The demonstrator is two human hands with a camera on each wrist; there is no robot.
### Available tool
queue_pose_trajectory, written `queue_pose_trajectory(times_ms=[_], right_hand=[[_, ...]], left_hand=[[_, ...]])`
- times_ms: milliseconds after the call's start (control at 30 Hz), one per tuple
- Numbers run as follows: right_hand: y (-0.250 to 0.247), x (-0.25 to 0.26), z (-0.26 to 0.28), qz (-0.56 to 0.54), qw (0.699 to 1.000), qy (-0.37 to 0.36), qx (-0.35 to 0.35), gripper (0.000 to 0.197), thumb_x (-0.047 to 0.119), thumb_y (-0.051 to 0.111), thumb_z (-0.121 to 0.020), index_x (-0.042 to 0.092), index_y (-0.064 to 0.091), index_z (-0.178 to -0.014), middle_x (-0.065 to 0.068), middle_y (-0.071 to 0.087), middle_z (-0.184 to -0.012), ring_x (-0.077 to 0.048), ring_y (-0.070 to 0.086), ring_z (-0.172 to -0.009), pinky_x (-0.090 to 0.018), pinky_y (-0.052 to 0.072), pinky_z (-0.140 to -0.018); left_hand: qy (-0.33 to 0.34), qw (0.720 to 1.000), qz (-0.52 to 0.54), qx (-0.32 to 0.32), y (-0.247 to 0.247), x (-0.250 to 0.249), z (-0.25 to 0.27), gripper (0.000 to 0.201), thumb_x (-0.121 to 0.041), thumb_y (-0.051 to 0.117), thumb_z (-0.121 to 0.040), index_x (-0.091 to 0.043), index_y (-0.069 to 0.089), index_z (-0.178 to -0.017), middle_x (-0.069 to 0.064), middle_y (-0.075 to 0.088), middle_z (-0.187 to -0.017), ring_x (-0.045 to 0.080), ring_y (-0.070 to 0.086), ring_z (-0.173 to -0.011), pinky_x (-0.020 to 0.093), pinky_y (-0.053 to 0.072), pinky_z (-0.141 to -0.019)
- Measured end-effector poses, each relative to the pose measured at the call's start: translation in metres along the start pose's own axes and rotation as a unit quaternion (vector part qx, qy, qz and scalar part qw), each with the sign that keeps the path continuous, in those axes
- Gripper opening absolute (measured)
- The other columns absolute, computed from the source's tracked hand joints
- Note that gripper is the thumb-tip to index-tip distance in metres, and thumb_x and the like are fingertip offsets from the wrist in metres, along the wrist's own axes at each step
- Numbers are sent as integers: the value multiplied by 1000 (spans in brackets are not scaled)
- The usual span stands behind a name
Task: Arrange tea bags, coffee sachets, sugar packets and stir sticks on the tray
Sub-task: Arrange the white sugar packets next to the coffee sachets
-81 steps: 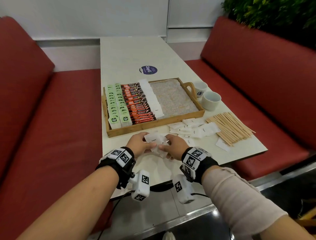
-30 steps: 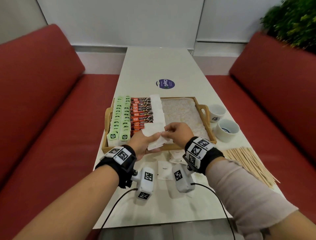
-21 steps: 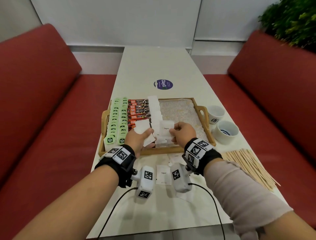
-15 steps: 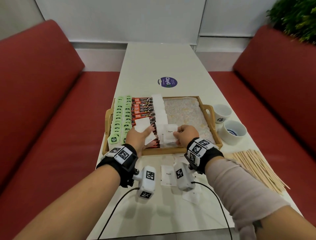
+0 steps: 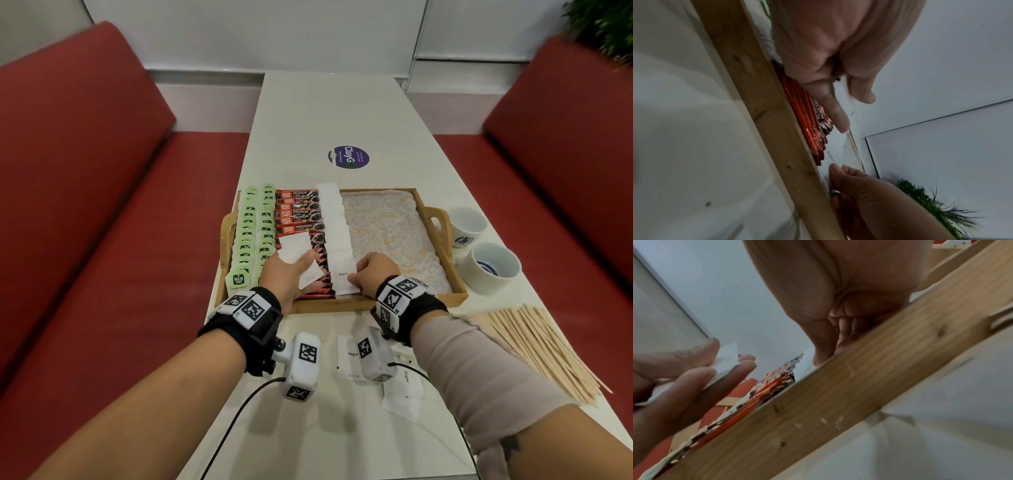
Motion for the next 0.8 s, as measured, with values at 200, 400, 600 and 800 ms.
queue_pose_trajectory(times_ms=[200,400,600,800], right_hand=[[1,2,-1,48,999,2,-14,31,26,72,-80,10,60,-103,-6,64,-100,-22,60,-90,-26,42,-69],[-14,8,5,-36,997,-34,-58,37,28,66,-86,10,50,-113,-7,57,-102,-23,56,-90,-28,43,-71],[-11,38,19,-110,985,-136,14,11,26,65,-88,17,60,-92,-2,65,-85,-11,56,-62,-25,48,-61],[-12,38,26,-105,985,-129,45,15,22,72,-82,16,61,-91,3,61,-71,-9,55,-59,-20,42,-55]], left_hand=[[-27,999,23,36,0,-1,-3,23,-16,57,-94,-13,55,-116,7,67,-102,23,67,-88,29,59,-61],[-91,989,88,80,6,-2,-1,23,-27,39,-102,-11,54,-107,11,67,-94,22,71,-68,40,58,-68],[-44,992,59,101,19,-4,1,32,-4,33,-102,-9,45,-131,12,59,-122,25,61,-101,36,53,-73],[34,993,-23,110,23,-11,1,39,3,47,-96,-12,49,-131,7,63,-119,19,66,-93,33,60,-68]])
Point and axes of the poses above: each hand's wrist, its own z-axis away from the middle knuckle, its own y-axis out of the palm, x = y × z, the point moved 6 cm from there along -z, towards the middle knuckle
